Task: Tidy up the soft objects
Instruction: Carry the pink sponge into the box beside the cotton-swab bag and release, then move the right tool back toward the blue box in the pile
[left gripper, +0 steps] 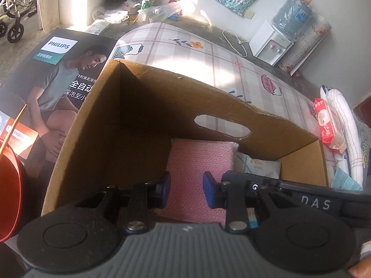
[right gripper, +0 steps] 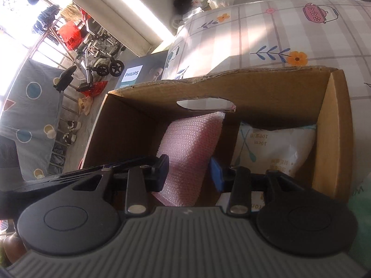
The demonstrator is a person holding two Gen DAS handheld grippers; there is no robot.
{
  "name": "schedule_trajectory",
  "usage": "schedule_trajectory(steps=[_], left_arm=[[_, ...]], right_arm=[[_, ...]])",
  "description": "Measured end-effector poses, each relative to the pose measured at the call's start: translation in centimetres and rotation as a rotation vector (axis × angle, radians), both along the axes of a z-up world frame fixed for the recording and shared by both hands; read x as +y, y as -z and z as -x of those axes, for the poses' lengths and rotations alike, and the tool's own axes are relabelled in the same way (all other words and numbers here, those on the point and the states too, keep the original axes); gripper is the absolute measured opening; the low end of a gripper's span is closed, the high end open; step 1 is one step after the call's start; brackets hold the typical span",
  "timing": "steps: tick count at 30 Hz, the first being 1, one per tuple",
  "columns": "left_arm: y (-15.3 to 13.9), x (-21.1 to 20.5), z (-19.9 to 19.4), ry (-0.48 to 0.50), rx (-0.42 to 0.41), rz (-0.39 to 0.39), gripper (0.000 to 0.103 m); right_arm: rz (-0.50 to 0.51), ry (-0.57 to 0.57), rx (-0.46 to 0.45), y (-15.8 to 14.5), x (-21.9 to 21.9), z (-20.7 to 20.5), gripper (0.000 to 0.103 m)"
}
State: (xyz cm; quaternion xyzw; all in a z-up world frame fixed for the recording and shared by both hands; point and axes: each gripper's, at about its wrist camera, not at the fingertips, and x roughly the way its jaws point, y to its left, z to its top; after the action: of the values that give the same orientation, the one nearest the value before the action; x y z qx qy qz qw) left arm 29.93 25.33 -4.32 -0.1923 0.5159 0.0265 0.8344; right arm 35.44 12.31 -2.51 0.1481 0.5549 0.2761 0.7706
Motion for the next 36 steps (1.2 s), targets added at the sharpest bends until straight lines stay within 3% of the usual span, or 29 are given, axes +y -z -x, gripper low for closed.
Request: schedule_trajectory(steps=[4, 9, 13, 17, 25, 27, 33, 36], left_arm=[[1.7, 0.2, -0.5, -0.008, 0.033, 0.0, 0.03], [1.4, 0.3, -0.2, -0.023, 0.024, 0.006, 0.031], [0.9, 0.4, -0.2, -0.062, 0.006, -0.026, 0.049], [1.3, 0.5, -1.0, -0.107, 0.01, -0.05, 0.053], [2.9, -0.3, -1.4, -0.081, 0.103, 0.045, 0.055], [2.9, -0.8, -0.9, -0.09, 0.112, 0.026, 0.057], [1.8, -0.7, 0.4, -0.126, 0.07, 0.021, 0.065], [0.3, -0.7, 1.4, -0.152, 0.023, -0.018, 0.07]], right_arm=[[0.032, -0.038, -0.01, 0.8, 0.6, -0.2, 0.039], [0.016, -0.031, -0.054, -0.2, -0.3, -0.2, 0.039], [-0.046, -0.004, -0.066, -1.8, -2.2, 0.6, 0.039], [-0.099, 0.013, -0.105, -3.9, -4.2, 2.2, 0.04], [-0.137, 0.046, -0.149, -5.9, -9.2, 5.2, 0.041], [-0.149, 0.064, -0.144, -6.0, -10.2, 5.5, 0.041], [-0.182, 0.114, -0.149, -5.9, -13.2, 7.1, 0.042], [-0.209, 0.135, -0.165, -6.3, -14.9, 8.3, 0.042]])
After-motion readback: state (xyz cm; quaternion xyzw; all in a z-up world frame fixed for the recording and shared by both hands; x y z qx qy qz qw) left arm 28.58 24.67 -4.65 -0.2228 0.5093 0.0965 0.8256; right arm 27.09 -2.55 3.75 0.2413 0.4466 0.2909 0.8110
